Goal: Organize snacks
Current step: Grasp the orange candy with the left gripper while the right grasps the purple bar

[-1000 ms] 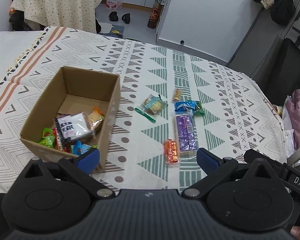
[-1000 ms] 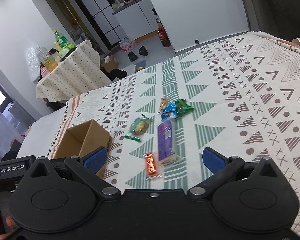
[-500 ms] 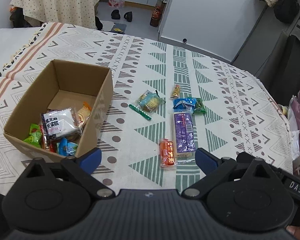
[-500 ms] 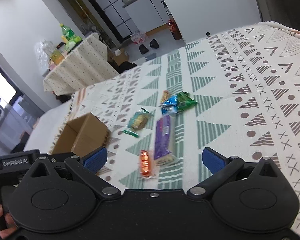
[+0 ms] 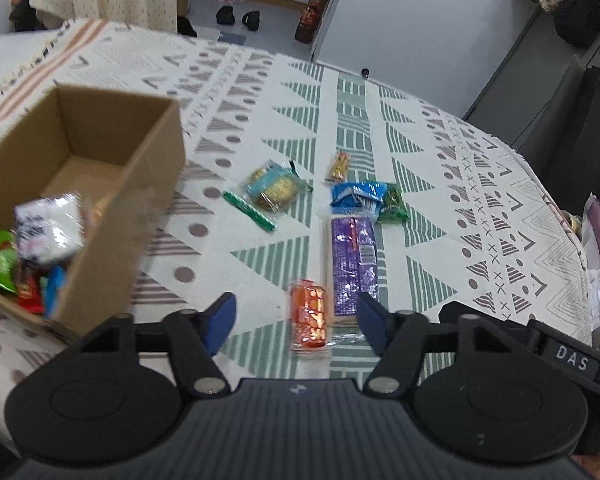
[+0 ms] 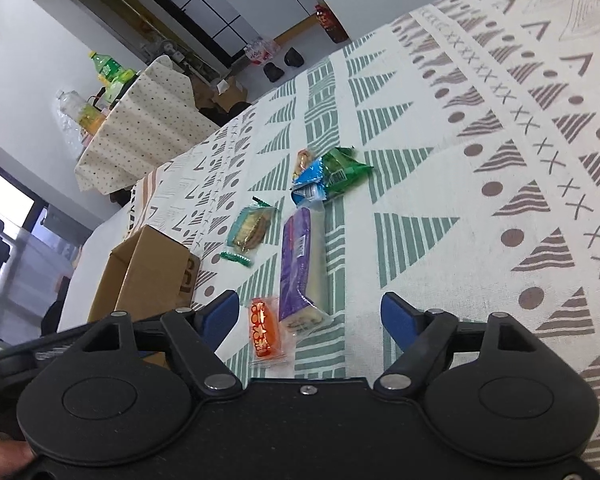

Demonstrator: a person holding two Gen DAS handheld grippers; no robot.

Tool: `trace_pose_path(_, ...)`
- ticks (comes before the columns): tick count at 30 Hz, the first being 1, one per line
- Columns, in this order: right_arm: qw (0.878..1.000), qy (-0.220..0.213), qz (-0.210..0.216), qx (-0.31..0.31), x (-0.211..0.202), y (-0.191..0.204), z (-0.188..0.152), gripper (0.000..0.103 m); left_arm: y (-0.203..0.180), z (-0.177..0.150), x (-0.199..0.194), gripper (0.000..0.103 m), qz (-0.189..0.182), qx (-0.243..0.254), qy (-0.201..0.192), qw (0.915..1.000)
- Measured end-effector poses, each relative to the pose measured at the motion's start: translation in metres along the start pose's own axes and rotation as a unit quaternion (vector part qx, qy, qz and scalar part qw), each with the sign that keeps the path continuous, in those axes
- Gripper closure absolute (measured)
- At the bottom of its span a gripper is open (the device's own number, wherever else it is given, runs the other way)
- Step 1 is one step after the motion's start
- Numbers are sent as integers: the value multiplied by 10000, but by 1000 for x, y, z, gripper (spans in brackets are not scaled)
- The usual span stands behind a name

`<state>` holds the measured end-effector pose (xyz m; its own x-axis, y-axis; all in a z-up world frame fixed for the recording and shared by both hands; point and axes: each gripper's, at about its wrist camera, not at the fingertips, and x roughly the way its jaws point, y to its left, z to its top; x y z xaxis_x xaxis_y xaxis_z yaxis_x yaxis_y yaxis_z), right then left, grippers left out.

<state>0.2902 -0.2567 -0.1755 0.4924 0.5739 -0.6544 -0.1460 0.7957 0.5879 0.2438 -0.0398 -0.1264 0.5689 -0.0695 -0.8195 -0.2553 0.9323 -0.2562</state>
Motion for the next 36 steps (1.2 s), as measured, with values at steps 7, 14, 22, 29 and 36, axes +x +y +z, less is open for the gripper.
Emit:
trace_pose_path(7,9998,167,94,94,10,-11,0,29,-9,-8,36,55,-23,-21,265,9996)
trace_pose_path(14,9995,285,112,81,29,-16,10,35,-7,-10,66,65,72,-147,471,9988)
trace_pose_path(22,9986,507,165,-40,61,-11,21,39,-1,-5,80,84,102,-207,479,9986)
trace_pose_path(29,9976,630,179,-225,85,-1,26,40,7,9,76,85,156,-188,384,9990)
trace_pose_path(36,9962,681,131,-524,100,13,28,40,24,21,76,85,171,-260,374,9988)
